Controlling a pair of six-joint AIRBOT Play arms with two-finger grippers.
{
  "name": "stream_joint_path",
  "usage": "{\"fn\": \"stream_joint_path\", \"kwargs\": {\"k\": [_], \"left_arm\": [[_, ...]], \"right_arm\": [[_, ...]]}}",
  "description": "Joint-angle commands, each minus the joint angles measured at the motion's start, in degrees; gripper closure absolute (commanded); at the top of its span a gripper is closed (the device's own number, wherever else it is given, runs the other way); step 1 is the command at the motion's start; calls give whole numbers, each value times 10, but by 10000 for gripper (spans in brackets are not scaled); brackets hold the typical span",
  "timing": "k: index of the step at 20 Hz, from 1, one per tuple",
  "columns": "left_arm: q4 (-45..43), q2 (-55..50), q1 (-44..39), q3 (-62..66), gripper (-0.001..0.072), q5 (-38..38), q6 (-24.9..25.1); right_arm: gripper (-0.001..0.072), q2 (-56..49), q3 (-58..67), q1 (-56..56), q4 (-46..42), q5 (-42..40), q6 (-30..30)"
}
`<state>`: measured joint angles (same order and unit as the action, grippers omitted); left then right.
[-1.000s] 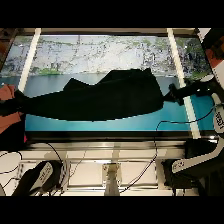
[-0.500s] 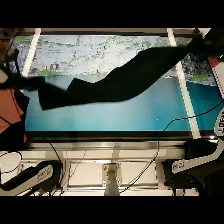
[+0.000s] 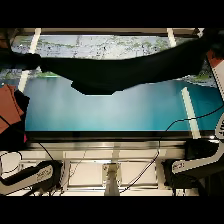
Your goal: Fold the clothes and pants, and hang the long-sleeved shirts on hangers.
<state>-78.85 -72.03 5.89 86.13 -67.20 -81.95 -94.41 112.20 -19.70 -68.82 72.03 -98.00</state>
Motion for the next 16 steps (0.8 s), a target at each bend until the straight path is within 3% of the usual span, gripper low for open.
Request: {"fn": "stream_joint_path", "kwargs": {"k": [1,7,12,16], "left_arm": [[11,11,-1,-62,689,-42,19],[2,107,12,-266,689,-19,48],[-47,126,44,-295,690,12,52],[-47,126,81,-296,689,9,120]], "right_arm": [[686,6,-113,1,-90,133,1],[687,129,-452,-24,-147,61,1],[687,165,-482,-112,-186,52,2],[687,164,-482,-152,-188,35,21]]}}
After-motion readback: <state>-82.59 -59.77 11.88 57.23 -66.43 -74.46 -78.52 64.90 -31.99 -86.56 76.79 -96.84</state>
